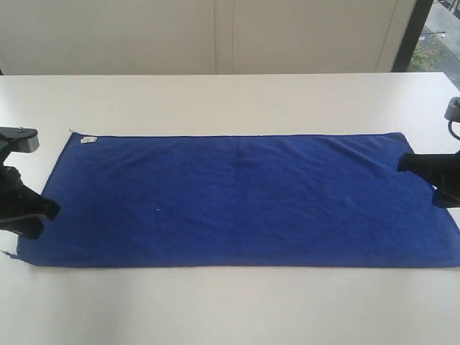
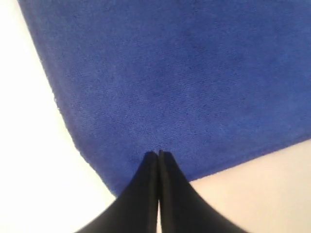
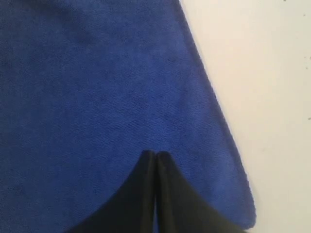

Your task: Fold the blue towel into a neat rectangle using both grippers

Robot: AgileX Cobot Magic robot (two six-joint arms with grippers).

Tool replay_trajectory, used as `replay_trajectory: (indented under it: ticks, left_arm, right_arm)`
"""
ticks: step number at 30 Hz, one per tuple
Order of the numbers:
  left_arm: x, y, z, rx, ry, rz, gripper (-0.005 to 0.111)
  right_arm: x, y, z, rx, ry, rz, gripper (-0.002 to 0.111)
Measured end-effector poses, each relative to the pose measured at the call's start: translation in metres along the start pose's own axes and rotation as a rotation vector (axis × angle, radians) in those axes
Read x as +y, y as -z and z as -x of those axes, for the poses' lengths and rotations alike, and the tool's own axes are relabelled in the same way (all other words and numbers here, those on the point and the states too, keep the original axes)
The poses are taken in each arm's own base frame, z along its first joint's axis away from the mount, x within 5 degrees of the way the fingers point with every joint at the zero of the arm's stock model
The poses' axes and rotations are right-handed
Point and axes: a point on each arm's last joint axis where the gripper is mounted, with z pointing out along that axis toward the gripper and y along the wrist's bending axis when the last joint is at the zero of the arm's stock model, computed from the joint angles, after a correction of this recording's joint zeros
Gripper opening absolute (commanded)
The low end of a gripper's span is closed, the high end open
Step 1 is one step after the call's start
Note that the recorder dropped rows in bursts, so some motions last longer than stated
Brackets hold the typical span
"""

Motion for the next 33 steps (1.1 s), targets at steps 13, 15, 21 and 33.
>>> replay_trajectory:
  ticks: [13,15,21,33]
  left_arm:
    - [-0.038,0.134,-0.039,-0.443,-0.112,0.072,0.000]
    - [-0.043,0.143,-0.053,-0.481,-0.119,0.074,0.000]
    - [-0.062,0.157,-0.124,-0.651,-0.113,0.078,0.000]
    - [-0.070,0.162,-0.155,-0.676,-0.156,0.098,0.000]
  right_arm:
    - [0.004,0.000,-0.001,0.012,0.063,0.043,0.000]
    - [0.004,0.000,-0.001,0.013,0.070,0.048,0.000]
    - [0.007,0.004,-0.002,0.010,0.101,0.075,0.000]
    - [0.004,0.030,0.030,-0.045,0.195,0.079,0.000]
